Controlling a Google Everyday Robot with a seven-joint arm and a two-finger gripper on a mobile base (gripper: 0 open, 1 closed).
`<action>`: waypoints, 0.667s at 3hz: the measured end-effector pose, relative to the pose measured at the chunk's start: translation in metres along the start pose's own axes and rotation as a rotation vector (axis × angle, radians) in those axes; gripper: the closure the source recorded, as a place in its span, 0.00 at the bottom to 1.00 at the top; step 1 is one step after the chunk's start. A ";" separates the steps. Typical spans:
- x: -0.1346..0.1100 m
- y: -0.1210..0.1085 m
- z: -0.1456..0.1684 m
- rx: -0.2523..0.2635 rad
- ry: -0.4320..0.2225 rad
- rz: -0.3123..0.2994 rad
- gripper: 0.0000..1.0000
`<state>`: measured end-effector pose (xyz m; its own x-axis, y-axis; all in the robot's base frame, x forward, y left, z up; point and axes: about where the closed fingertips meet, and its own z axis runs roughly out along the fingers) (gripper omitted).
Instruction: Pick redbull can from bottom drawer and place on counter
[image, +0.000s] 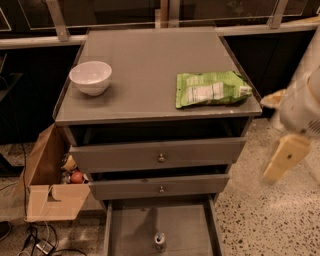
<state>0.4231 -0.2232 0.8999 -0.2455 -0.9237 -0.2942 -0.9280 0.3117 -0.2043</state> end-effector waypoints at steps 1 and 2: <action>0.030 0.015 0.067 -0.031 -0.023 0.052 0.00; 0.053 0.033 0.135 -0.083 -0.027 0.089 0.00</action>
Offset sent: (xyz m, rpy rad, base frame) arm -0.0078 -0.0113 -0.2185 0.0991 0.1477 -0.0713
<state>0.4175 -0.2322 0.7517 -0.3213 -0.8864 -0.3332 -0.9231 0.3717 -0.0986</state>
